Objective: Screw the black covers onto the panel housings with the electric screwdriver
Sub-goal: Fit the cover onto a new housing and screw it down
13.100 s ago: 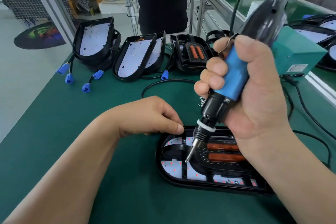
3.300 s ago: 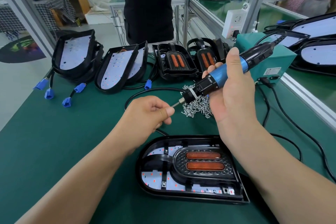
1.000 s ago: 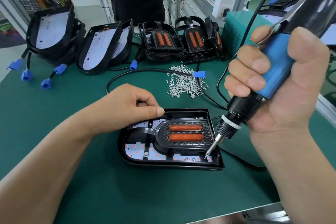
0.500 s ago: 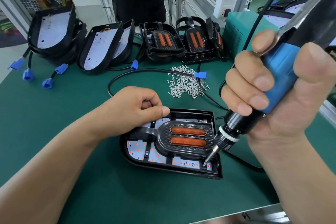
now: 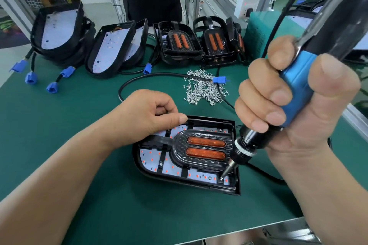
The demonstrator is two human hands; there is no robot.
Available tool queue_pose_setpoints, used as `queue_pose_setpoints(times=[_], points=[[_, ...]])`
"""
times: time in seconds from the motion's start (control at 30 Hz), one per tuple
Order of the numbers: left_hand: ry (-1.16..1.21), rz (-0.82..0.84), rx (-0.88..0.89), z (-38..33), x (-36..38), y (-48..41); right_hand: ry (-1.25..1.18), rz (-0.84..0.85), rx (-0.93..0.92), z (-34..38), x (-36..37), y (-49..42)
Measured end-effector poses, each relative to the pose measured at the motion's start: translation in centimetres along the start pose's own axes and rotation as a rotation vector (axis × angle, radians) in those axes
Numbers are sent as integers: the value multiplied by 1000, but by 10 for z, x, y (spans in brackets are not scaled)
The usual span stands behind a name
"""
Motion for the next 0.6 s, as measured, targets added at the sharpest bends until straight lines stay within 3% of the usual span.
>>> queue_pose_setpoints(times=[0.1, 0.23, 0.6], points=[[-8, -3, 8, 0, 0, -1, -49, 101, 3, -5, -9, 6], [-17, -8, 14, 0, 0, -2, -87, 114, 23, -2, -11, -4], [-1, -6, 37, 1, -1, -2, -6, 30, -64, -11, -20, 1]])
Point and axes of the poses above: each hand's wrist, its own y-axis away from the middle knuckle, its own x-axis out of the palm, z = x × y, the point moved 2 cm from there along -y, towards the middle knuckle, and after that the axes turned 13 degrees about y, right-handed, at the moved point
